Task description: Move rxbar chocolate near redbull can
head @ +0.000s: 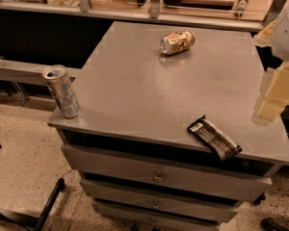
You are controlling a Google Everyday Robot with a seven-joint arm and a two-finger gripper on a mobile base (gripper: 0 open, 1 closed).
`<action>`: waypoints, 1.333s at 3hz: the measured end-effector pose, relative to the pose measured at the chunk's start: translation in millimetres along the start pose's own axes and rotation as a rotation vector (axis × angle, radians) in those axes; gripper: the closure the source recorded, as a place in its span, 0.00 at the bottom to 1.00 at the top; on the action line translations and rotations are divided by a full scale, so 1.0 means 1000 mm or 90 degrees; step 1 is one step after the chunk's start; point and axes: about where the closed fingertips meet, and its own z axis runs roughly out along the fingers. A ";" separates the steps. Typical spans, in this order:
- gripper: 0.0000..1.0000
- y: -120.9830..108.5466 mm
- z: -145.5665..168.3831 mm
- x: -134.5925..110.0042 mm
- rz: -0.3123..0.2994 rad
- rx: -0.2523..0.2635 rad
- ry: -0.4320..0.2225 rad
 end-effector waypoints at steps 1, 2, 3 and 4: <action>0.00 0.000 0.000 0.000 0.000 0.000 0.000; 0.00 0.001 0.015 0.001 0.027 0.006 -0.003; 0.00 0.009 0.048 0.004 0.060 0.012 0.000; 0.00 0.014 0.083 0.011 0.095 -0.001 0.001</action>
Offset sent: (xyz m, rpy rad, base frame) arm 0.0110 0.0025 -0.0508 0.0473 0.0061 -0.1321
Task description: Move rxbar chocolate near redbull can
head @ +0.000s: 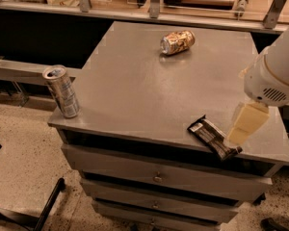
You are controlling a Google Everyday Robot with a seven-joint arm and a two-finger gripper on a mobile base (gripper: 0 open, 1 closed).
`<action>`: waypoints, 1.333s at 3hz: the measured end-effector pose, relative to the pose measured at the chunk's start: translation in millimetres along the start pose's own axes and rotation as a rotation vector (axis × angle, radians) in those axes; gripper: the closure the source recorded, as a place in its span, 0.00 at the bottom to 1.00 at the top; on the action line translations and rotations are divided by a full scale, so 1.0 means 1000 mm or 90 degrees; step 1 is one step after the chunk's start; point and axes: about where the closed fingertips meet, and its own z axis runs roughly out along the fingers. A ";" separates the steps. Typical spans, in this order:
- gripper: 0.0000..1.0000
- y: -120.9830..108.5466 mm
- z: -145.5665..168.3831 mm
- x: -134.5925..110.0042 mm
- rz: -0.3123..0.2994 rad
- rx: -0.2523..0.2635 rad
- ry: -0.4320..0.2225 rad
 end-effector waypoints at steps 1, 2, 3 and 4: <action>0.00 0.004 0.028 0.007 0.041 -0.035 -0.008; 0.00 0.014 0.047 0.006 0.055 -0.067 -0.010; 0.00 0.028 0.067 0.002 0.052 -0.098 -0.002; 0.18 0.028 0.067 0.001 0.051 -0.098 -0.002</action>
Offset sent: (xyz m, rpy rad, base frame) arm -0.0036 0.0178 -0.0764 0.1141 0.1675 -0.0601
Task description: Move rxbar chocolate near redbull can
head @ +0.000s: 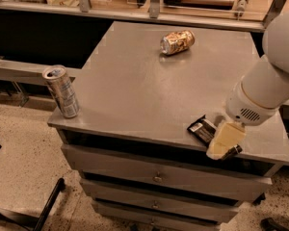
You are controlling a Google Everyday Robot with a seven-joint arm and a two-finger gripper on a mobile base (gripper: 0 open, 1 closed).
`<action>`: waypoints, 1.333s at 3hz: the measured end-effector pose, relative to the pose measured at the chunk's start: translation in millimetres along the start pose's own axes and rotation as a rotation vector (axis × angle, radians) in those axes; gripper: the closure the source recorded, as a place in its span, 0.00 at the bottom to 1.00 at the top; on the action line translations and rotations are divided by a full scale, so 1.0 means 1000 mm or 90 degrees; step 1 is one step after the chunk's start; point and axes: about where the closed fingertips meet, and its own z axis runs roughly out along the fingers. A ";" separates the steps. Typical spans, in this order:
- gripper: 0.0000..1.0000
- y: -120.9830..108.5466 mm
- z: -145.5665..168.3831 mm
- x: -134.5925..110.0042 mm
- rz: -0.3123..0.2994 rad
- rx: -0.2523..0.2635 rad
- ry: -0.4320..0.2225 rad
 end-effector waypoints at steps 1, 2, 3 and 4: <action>0.42 0.001 0.001 0.000 -0.001 -0.001 0.001; 0.64 0.001 0.002 -0.001 -0.002 -0.002 0.001; 0.88 0.001 -0.002 -0.002 -0.002 -0.002 0.001; 1.00 0.001 -0.002 -0.002 -0.002 -0.002 0.001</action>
Offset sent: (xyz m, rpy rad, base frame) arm -0.0002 0.0007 -0.0007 -0.0004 0.0013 0.0017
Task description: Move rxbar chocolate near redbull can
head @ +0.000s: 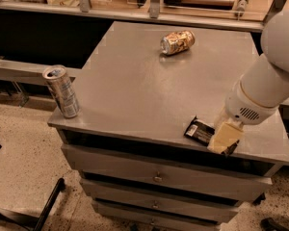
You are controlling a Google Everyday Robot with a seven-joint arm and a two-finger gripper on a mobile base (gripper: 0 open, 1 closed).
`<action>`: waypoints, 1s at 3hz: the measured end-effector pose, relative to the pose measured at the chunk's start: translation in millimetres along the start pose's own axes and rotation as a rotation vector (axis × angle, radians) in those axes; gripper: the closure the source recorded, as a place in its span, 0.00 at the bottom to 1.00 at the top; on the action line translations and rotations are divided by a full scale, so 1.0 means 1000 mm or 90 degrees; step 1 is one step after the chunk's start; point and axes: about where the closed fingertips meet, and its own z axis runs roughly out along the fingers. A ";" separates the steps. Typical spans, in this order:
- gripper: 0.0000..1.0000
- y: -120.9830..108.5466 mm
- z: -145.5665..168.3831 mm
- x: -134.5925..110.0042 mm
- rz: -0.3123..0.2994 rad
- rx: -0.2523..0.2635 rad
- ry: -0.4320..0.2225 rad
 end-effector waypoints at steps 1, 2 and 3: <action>1.00 -0.011 -0.025 -0.006 0.000 -0.005 -0.037; 1.00 -0.034 -0.070 -0.021 0.002 0.028 -0.086; 1.00 -0.034 -0.070 -0.021 0.002 0.028 -0.087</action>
Offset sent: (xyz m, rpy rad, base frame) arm 0.0445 -0.0227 0.1174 0.1523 -0.1540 -0.0251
